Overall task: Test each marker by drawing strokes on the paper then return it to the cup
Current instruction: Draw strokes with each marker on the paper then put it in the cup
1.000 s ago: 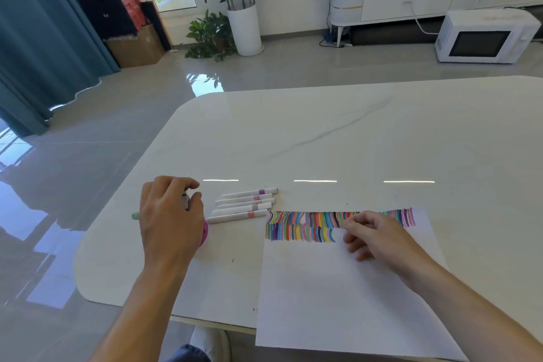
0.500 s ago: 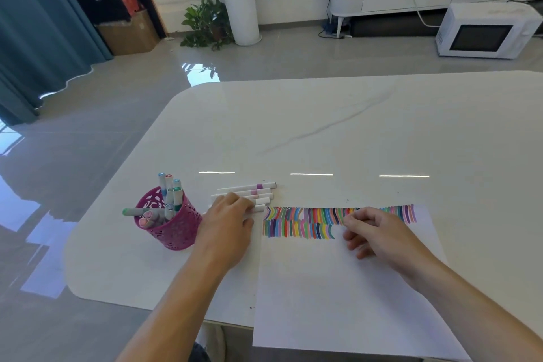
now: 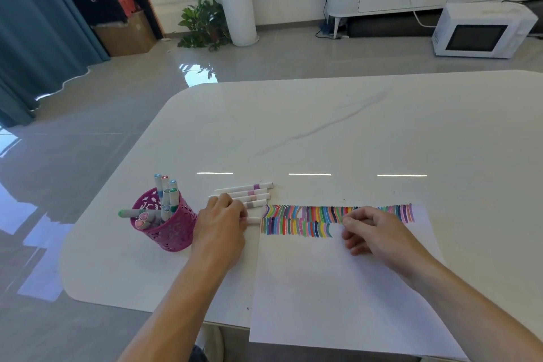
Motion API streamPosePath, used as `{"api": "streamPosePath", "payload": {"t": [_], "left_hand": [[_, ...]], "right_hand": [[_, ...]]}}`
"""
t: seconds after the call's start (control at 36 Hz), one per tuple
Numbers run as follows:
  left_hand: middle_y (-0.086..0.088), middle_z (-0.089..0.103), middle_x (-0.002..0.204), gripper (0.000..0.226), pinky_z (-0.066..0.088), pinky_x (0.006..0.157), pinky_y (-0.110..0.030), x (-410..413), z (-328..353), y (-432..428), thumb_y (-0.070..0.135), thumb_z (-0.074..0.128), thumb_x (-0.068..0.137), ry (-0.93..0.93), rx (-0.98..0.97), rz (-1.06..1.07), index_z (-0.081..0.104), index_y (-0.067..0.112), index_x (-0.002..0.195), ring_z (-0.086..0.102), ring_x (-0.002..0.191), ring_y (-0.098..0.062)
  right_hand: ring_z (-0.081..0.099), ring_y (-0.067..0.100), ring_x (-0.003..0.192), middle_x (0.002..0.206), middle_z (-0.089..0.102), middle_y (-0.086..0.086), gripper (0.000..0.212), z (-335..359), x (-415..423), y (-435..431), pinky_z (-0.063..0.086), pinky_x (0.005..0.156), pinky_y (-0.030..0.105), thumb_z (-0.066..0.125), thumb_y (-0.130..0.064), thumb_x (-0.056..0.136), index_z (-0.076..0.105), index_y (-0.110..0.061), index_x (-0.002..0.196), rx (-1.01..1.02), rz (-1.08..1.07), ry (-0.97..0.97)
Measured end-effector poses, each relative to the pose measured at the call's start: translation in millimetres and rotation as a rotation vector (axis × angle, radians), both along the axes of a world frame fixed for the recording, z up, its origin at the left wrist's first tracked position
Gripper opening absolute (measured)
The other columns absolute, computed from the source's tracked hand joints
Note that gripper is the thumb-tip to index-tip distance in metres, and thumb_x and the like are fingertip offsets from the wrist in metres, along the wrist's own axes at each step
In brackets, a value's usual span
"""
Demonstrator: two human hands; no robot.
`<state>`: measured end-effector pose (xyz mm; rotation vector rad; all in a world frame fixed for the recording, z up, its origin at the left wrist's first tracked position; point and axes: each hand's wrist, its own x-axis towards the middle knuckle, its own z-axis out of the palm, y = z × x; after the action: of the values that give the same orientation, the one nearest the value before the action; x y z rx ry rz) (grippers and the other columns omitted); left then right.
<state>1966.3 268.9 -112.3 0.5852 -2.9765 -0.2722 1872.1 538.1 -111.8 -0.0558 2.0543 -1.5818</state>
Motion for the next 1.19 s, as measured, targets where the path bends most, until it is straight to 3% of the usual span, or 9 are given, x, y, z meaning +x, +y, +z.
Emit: {"api": "streamPosePath", "payload": {"t": [0.19, 0.28, 0.36, 0.56, 0.67, 0.78, 0.89, 1.06, 1.19], "left_hand": [[0.008, 0.059, 0.096, 0.007, 0.044, 0.072, -0.034, -3.9, 9.7, 7.5, 0.025, 0.053, 0.102, 0.176, 0.188, 0.049, 0.057, 0.022, 0.098, 0.05, 0.093, -0.016], [0.017, 0.062, 0.092, 0.004, 0.041, 0.068, -0.027, -8.2, 16.5, 15.5, 0.025, 0.057, 0.101, 0.27, 0.421, 0.041, 0.06, 0.024, 0.098, 0.057, 0.088, -0.008], [0.015, 0.069, 0.099, 0.011, 0.051, 0.078, -0.022, -10.6, 24.5, 24.0, 0.023, 0.06, 0.099, 0.316, 0.743, 0.029, 0.065, 0.025, 0.109, 0.063, 0.094, 0.001], [0.003, 0.071, 0.103, 0.043, 0.057, 0.085, -0.024, -16.6, 32.7, 47.2, 0.009, 0.059, 0.099, 0.33, 1.154, -0.06, 0.061, 0.04, 0.129, 0.069, 0.1, -0.012], [-0.009, 0.068, 0.107, 0.043, 0.059, 0.082, -0.028, -21.8, 33.4, 65.1, 0.002, 0.061, 0.097, 0.342, 1.273, -0.112, 0.065, 0.036, 0.124, 0.073, 0.095, -0.02], [-0.014, 0.068, 0.106, 0.033, 0.059, 0.083, -0.033, -25.8, 31.6, 81.5, 0.001, 0.064, 0.093, 0.325, 1.286, -0.136, 0.066, 0.026, 0.113, 0.075, 0.093, -0.025], [-0.003, 0.075, 0.095, 0.02, 0.06, 0.08, -0.034, -28.0, 27.4, 91.0, 0.007, 0.069, 0.091, 0.294, 1.156, -0.161, 0.066, 0.022, 0.103, 0.075, 0.088, -0.021], [0.005, 0.074, 0.078, 0.008, 0.059, 0.075, -0.029, -27.1, 24.4, 93.3, 0.02, 0.067, 0.093, 0.166, 0.955, -0.198, 0.07, 0.028, 0.093, 0.072, 0.074, -0.011], [0.024, 0.058, 0.082, 0.022, 0.038, 0.076, -0.005, -21.8, 22.8, 93.7, 0.029, 0.05, 0.103, 0.018, 0.508, -0.459, 0.07, 0.033, 0.109, 0.055, 0.081, 0.009]], "right_hand": [[0.067, 0.018, 0.066, 0.076, 0.074, 0.008, 0.011, 0.2, -0.1, -0.5, 0.06, 0.07, 0.036, 0.064, -0.014, 0.1, 0.07, -0.004, 0.097, -0.001, 0.0, 0.006], [0.068, 0.019, 0.068, 0.079, 0.075, 0.011, 0.011, 0.1, 1.1, -1.3, 0.061, 0.074, 0.038, 0.065, -0.014, 0.1, 0.07, -0.004, 0.097, 0.002, -0.006, 0.011], [0.069, 0.02, 0.07, 0.082, 0.075, 0.013, 0.012, 0.7, 1.9, -2.1, 0.062, 0.076, 0.04, 0.065, -0.015, 0.1, 0.07, -0.004, 0.098, 0.006, -0.005, 0.018], [0.069, 0.018, 0.068, 0.08, 0.076, 0.008, 0.013, 6.5, 5.5, -4.9, 0.06, 0.072, 0.036, 0.066, -0.017, 0.1, 0.07, -0.005, 0.098, -0.044, 0.042, 0.036], [0.075, 0.021, 0.083, 0.088, 0.079, 0.005, 0.013, 12.0, 9.7, -7.7, 0.061, 0.078, 0.035, 0.064, -0.023, 0.101, 0.072, -0.013, 0.1, -0.068, 0.125, 0.118], [0.076, 0.016, 0.087, 0.092, 0.08, -0.001, 0.016, 15.5, 12.1, -7.7, 0.061, 0.082, 0.033, 0.062, -0.033, 0.101, 0.071, -0.02, 0.106, -0.092, 0.21, 0.154], [0.075, 0.019, 0.079, 0.086, 0.078, 0.002, 0.021, 15.6, 12.9, -6.7, 0.06, 0.076, 0.037, 0.064, -0.038, 0.099, 0.068, -0.021, 0.111, -0.091, 0.232, 0.16], [0.066, 0.007, 0.065, 0.08, 0.075, -0.007, 0.019, 11.9, 7.1, 4.9, 0.051, 0.068, 0.023, 0.065, -0.053, 0.095, 0.067, -0.036, 0.103, 0.07, 0.298, 0.266], [0.055, 0.004, 0.061, 0.072, 0.066, -0.014, 0.022, 7.7, 9.0, 13.5, 0.043, 0.059, 0.023, 0.063, -0.053, 0.095, 0.068, -0.033, 0.088, 0.27, 0.38, 0.488]]}}
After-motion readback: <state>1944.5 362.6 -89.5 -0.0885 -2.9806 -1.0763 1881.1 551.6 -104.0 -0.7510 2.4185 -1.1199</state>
